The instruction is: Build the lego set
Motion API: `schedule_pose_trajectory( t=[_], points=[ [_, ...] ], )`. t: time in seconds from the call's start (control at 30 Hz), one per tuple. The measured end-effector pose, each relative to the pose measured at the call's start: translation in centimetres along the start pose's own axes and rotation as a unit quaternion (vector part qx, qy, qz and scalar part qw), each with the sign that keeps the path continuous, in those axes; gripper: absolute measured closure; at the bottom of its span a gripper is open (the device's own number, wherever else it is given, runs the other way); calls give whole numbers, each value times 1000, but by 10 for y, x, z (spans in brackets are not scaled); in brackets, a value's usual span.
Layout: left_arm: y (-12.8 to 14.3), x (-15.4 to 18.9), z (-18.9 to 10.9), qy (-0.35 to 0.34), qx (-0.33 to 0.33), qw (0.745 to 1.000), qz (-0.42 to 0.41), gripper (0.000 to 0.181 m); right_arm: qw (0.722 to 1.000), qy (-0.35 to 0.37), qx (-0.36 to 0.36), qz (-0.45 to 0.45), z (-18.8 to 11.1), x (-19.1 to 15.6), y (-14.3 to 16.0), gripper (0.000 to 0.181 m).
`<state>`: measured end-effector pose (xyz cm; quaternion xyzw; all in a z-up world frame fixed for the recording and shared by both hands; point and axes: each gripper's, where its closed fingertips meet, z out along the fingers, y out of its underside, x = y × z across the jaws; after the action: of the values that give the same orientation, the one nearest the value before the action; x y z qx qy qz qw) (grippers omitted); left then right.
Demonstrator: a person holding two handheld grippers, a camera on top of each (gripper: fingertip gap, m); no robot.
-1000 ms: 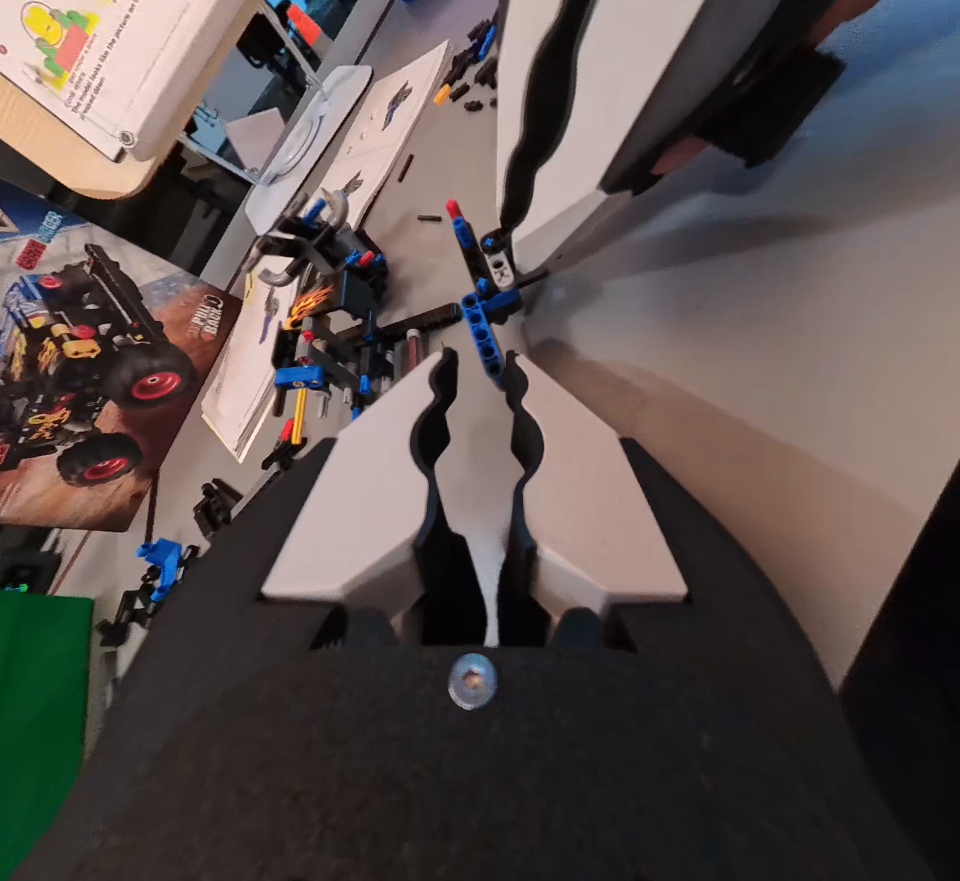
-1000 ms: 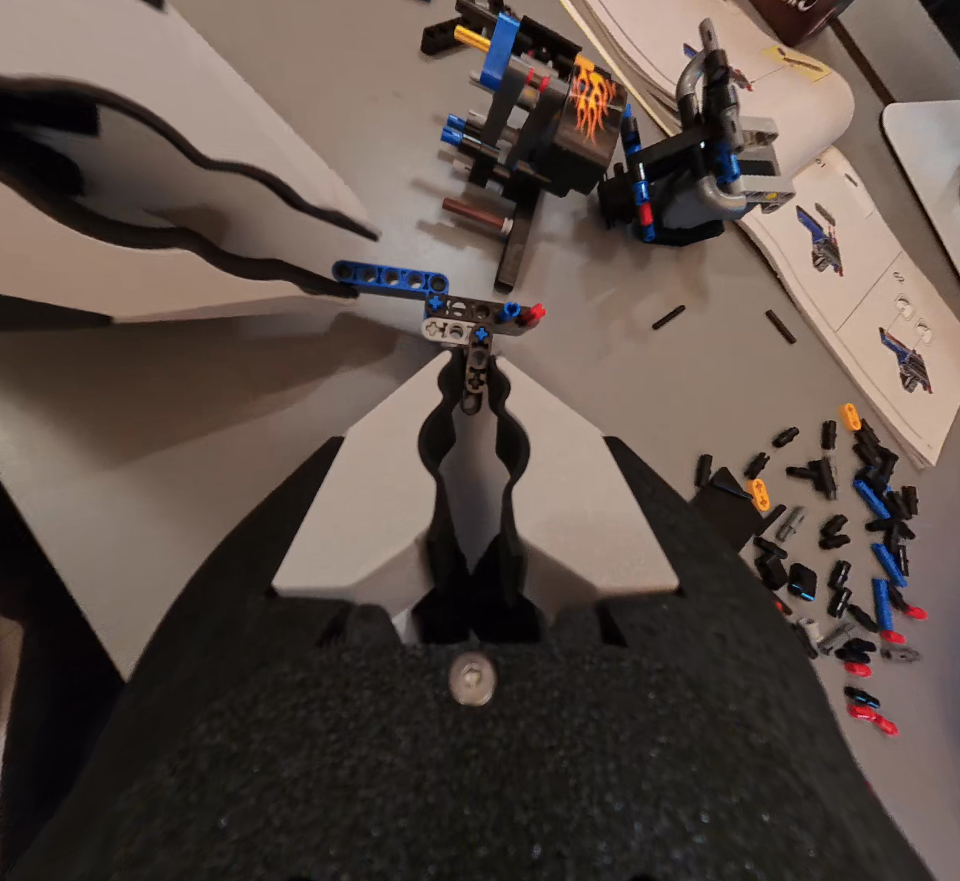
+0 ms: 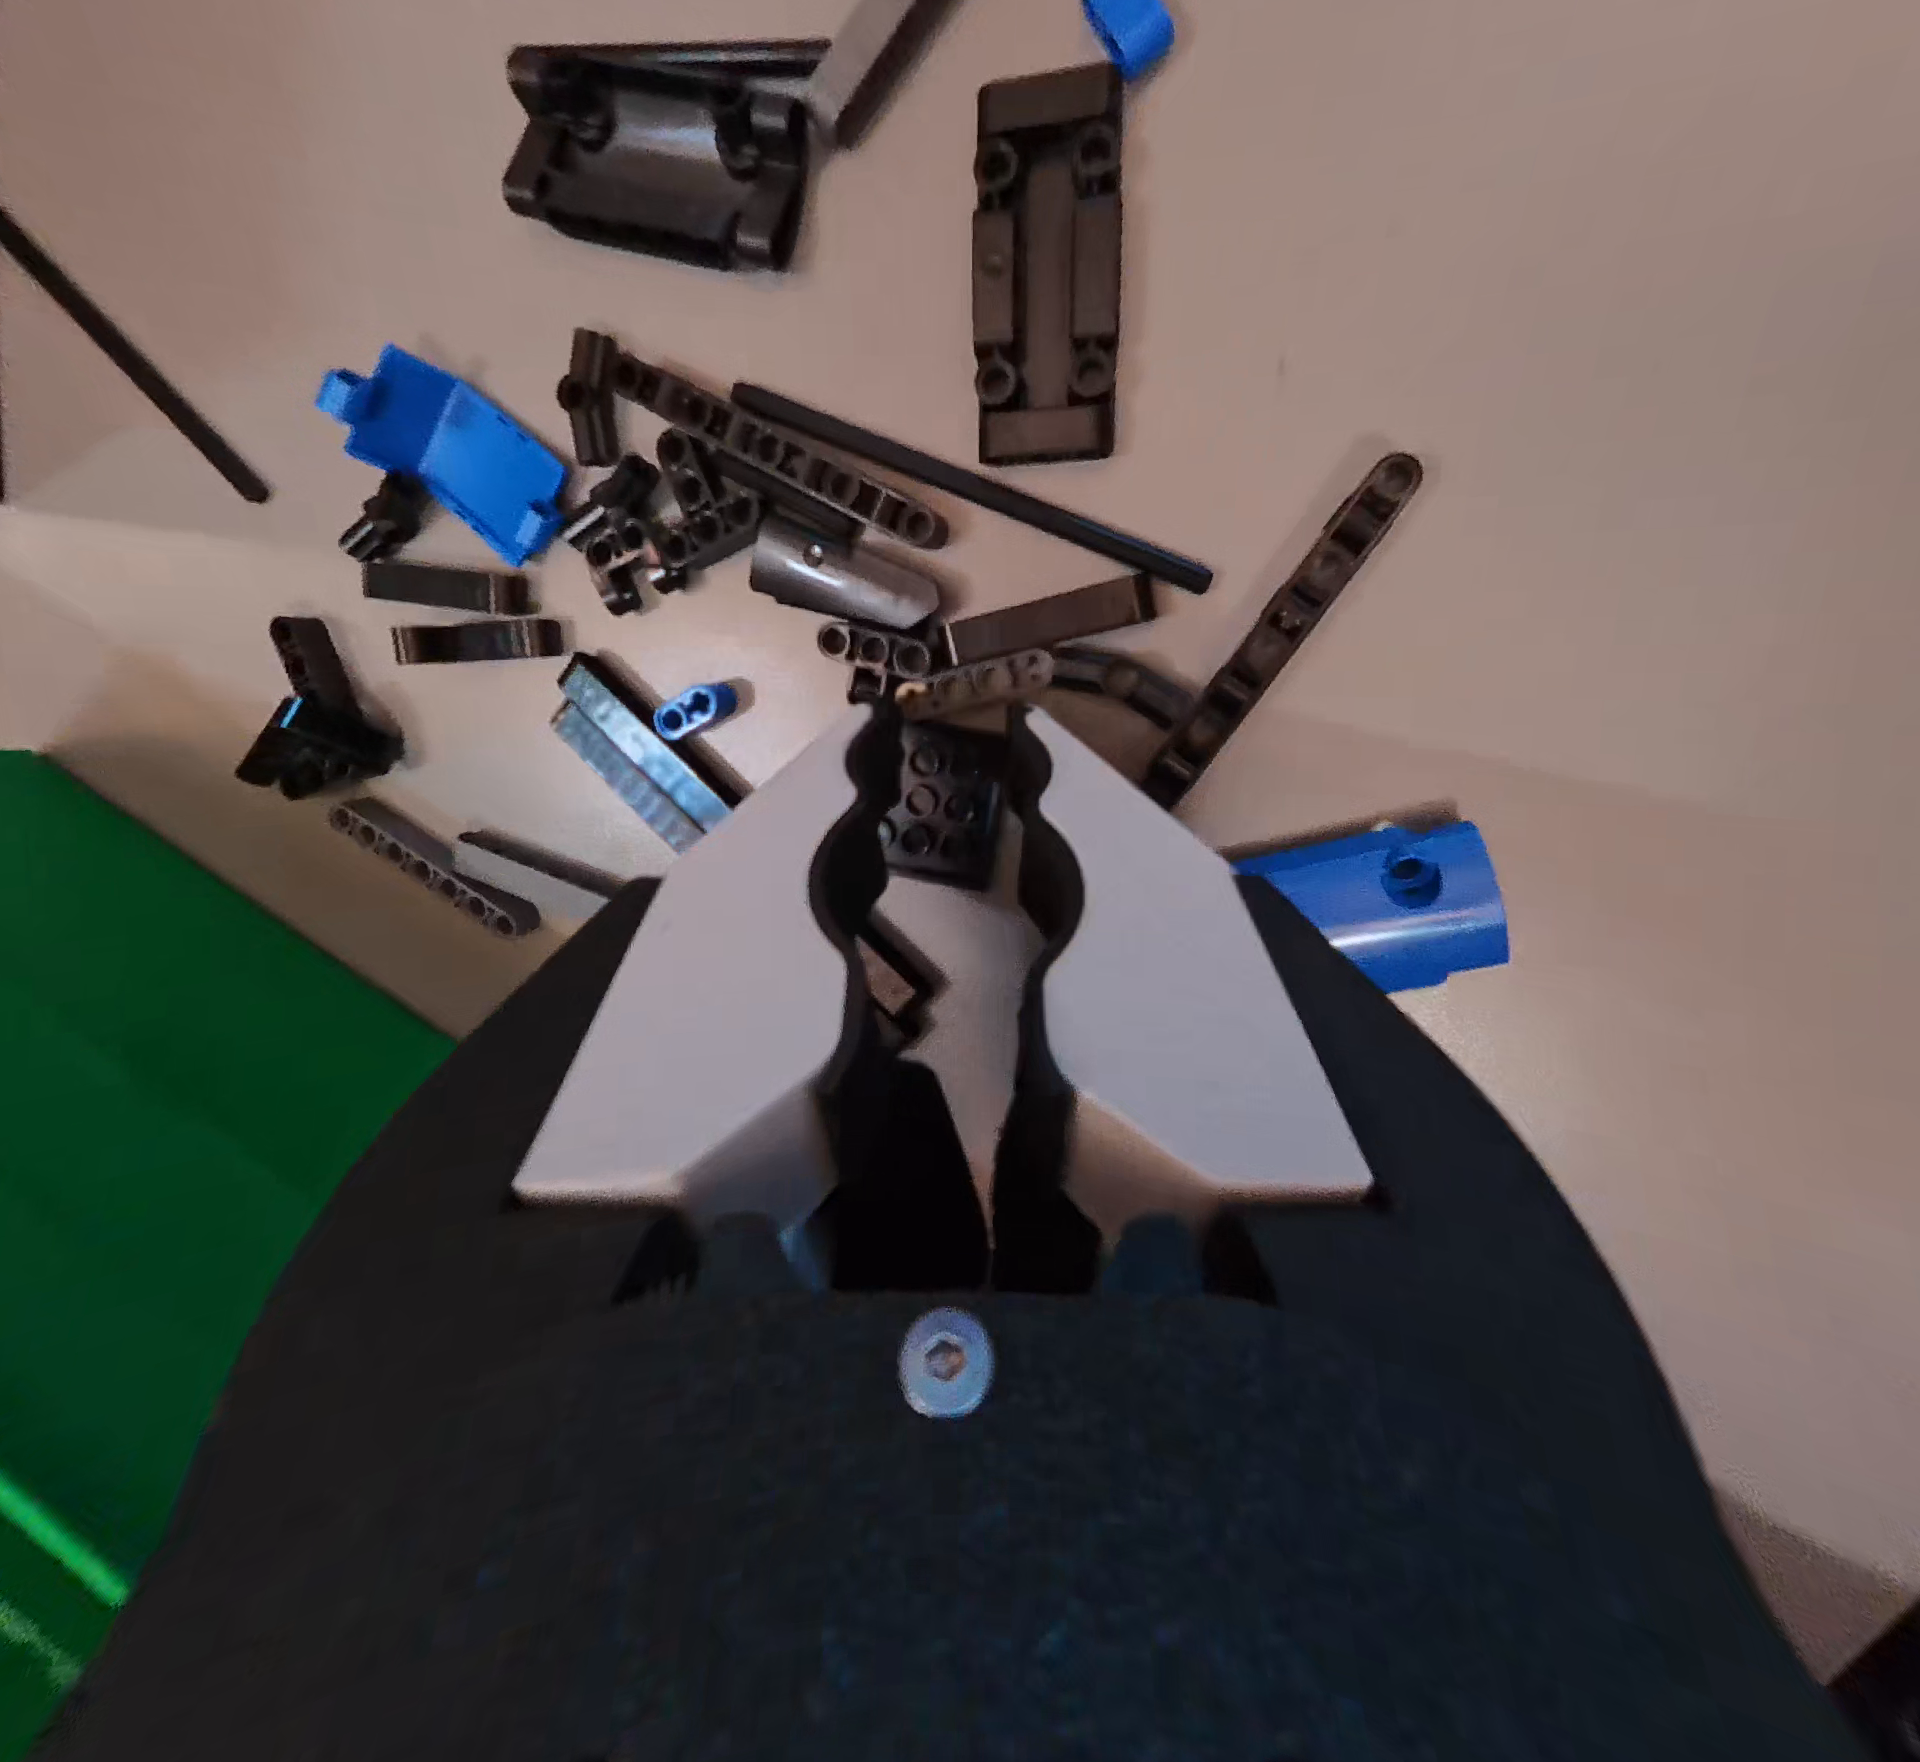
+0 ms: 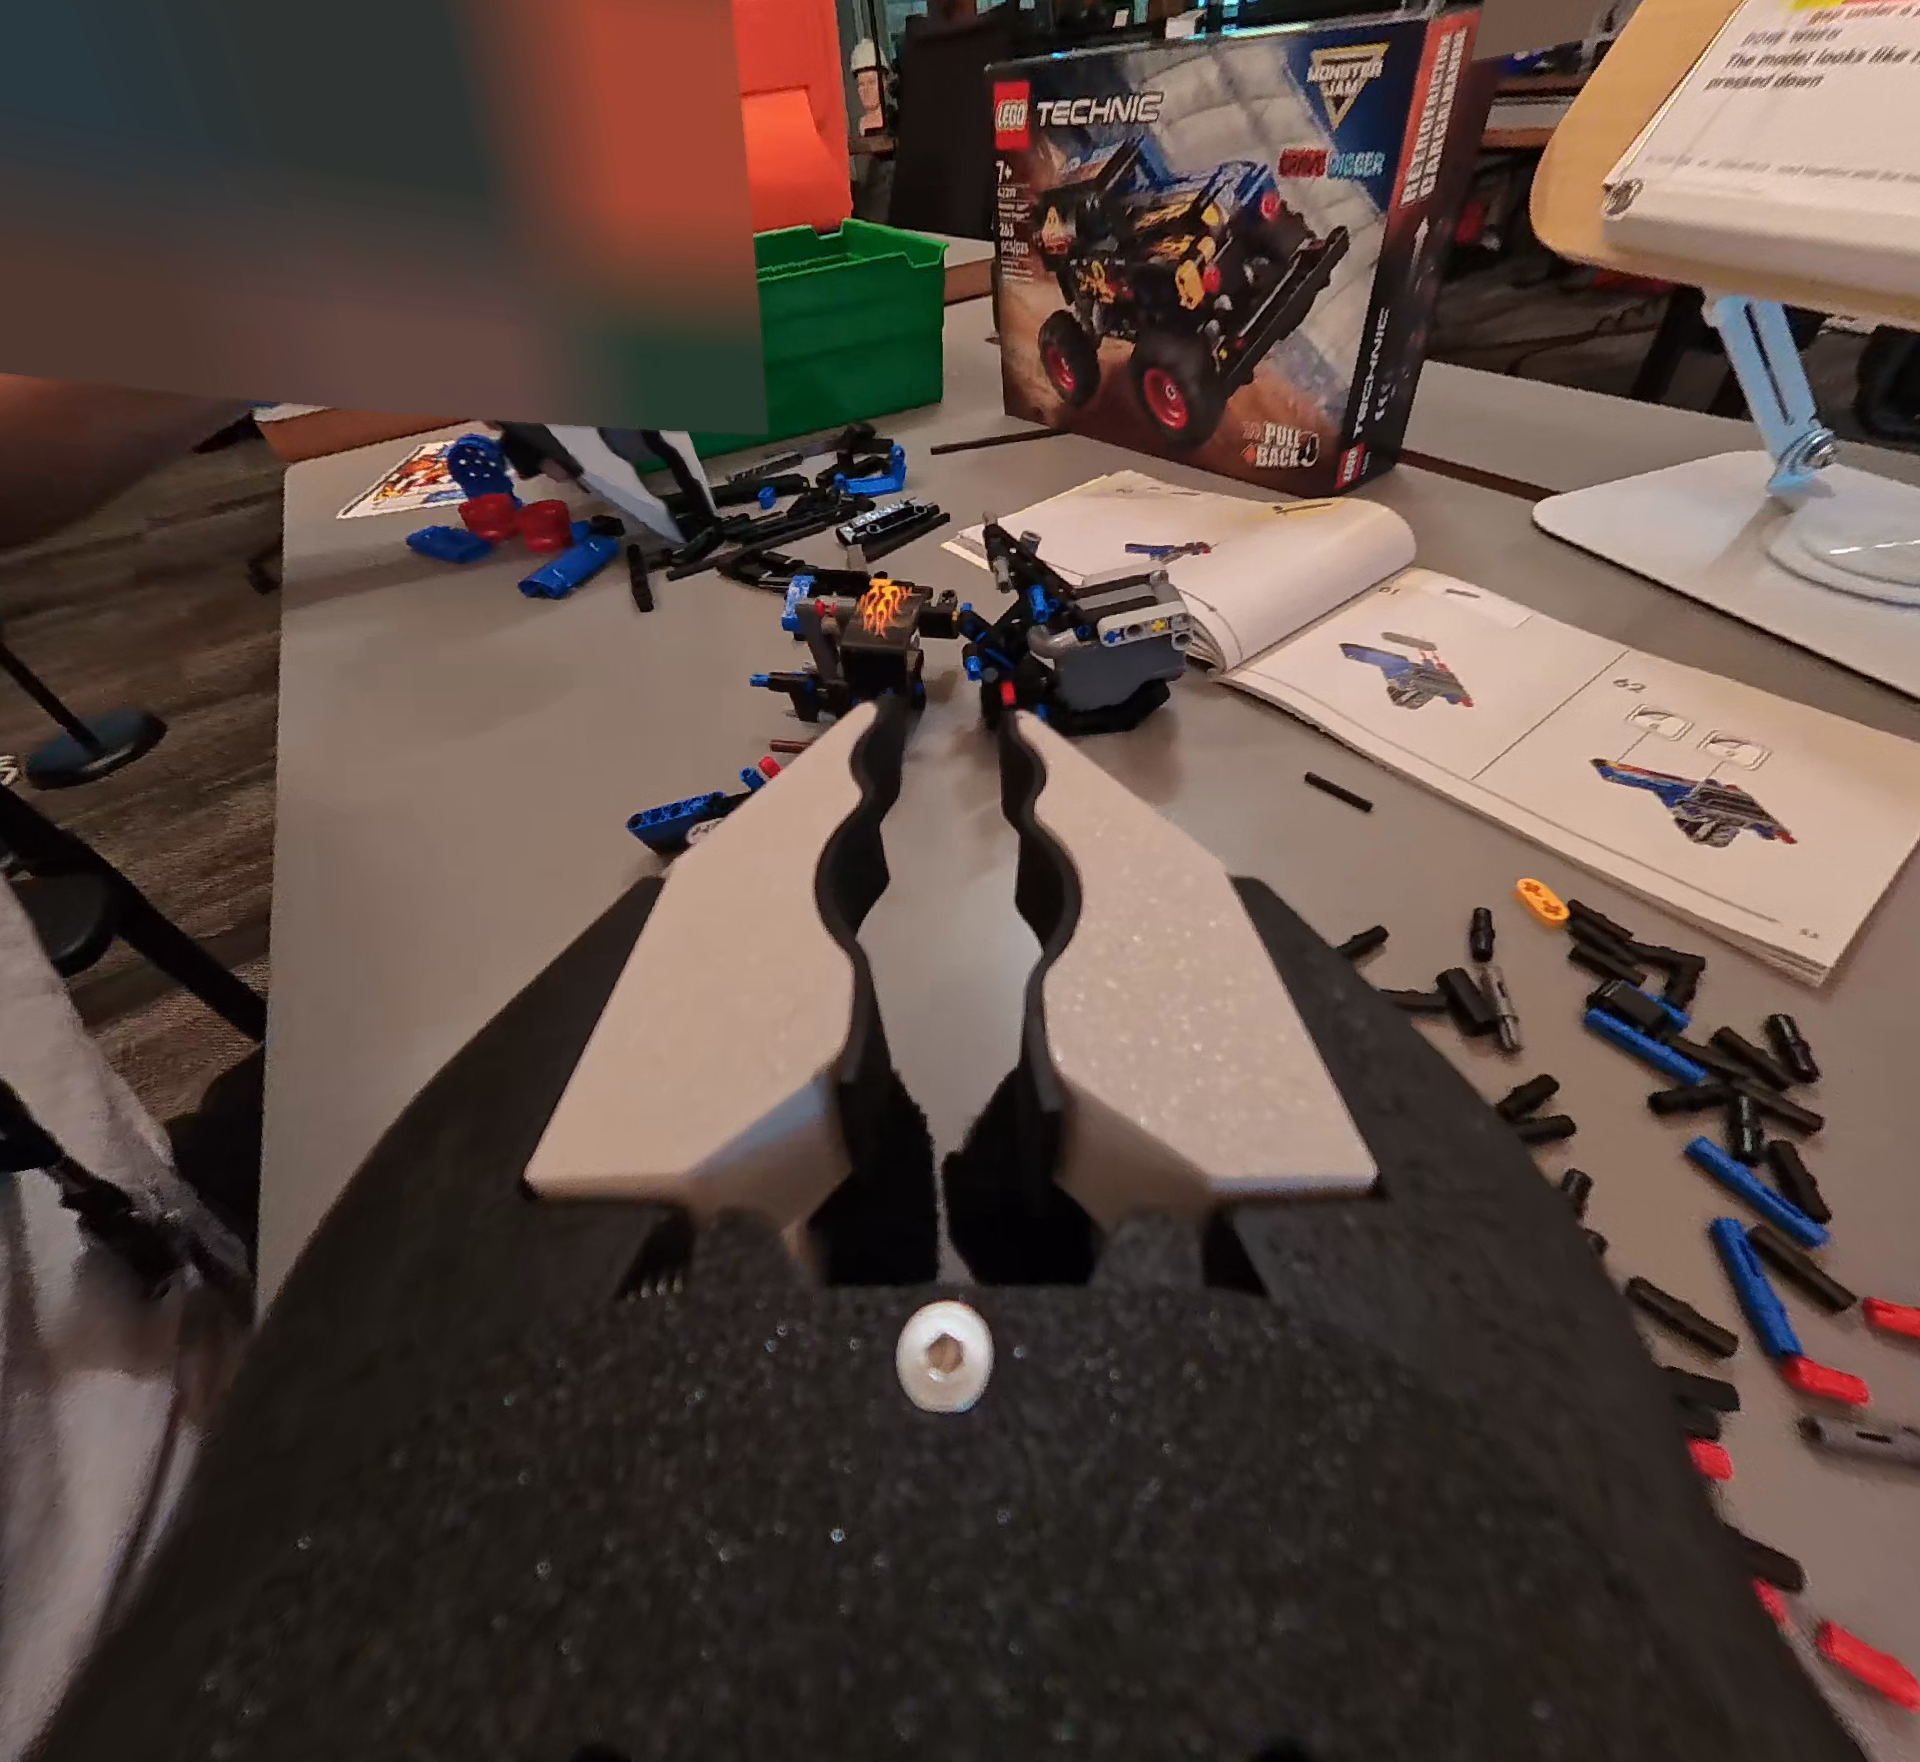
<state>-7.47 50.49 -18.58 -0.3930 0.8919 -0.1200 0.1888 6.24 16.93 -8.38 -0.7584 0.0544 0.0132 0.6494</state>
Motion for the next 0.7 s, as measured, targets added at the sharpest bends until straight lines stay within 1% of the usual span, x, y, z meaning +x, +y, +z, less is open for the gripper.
schedule_pose_trajectory(
  t=[0.07,0.2,0.3,0.5,0.57,0.7],
  points=[
    [-5,2,1,11,6,1000,4,156,1000,-3,2,6,0,0,-1,164],
    [-14,5,4,13,22,1000,14,158,1000,-9,-6,9,2,-1,2,163],
    [-14,7,3,20,13,1000,18,157,1000,-11,-8,5,3,-3,3,164],
    [-13,11,4,61,13,998,26,165,1000,-21,-9,18,3,-5,4,164],
    [-13,11,4,61,10,998,33,166,1000,-22,-11,19,3,-5,5,164],
    [-8,11,2,56,-7,997,49,172,999,-23,-15,21,3,-5,7,164]
  ],
)
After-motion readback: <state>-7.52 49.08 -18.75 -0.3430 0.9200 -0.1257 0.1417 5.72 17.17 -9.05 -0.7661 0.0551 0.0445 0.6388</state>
